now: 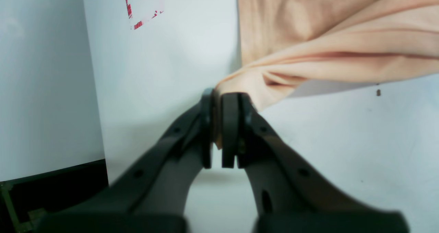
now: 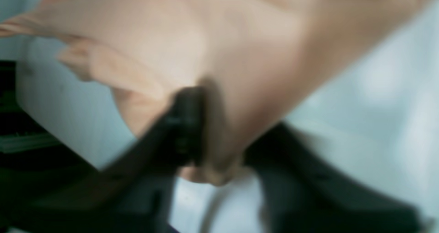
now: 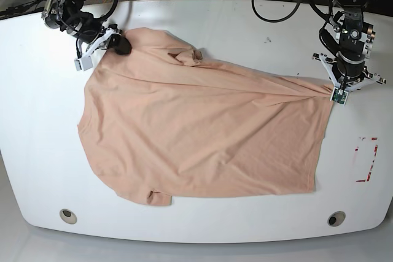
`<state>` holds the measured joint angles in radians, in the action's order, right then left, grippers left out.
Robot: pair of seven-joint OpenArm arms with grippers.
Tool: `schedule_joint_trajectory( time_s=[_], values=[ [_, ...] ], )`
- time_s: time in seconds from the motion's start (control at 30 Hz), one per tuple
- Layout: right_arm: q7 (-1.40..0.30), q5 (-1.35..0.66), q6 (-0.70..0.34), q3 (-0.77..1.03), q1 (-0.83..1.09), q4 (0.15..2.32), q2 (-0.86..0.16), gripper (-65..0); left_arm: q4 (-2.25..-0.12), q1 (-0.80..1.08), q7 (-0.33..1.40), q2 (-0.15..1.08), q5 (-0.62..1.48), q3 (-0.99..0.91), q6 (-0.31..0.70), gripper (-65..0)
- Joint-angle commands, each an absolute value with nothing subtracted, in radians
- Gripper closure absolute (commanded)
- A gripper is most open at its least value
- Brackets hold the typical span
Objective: Fold the T-shirt properly
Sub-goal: 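Drag the shirt edge with both grippers away from the hem to spread it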
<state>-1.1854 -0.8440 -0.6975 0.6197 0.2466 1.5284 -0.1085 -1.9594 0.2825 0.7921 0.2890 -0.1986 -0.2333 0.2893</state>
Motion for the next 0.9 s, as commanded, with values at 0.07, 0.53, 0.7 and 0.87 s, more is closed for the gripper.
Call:
schedule_joint_trajectory(
  time_s=[0.07,0.53,0.7,0.87],
  values=[
    [-1.194,-0.848,-0.698,0.622,0.278,1.616,-0.143,0.0,-1.977,0.277,0.753,0.297,-0.203,-0.240,0.280,0.0],
    [-1.273,-0.849,-0.698,0.621,0.473,1.886,-0.186,0.0,-1.995,0.378,0.753,0.288,-0.203,-0.410,0.493,0.0],
    [-1.273,-0.849,-0.698,0.621,0.490,1.886,-0.229,0.0,-1.994,0.401,0.754,0.226,-0.206,-0.496,0.572,0.0],
    [-1.268,-0.865,-0.698,0.622,0.489,1.883,-0.236,0.0,-1.989,0.412,0.754,0.205,-0.205,-0.496,0.590,0.0]
  ],
)
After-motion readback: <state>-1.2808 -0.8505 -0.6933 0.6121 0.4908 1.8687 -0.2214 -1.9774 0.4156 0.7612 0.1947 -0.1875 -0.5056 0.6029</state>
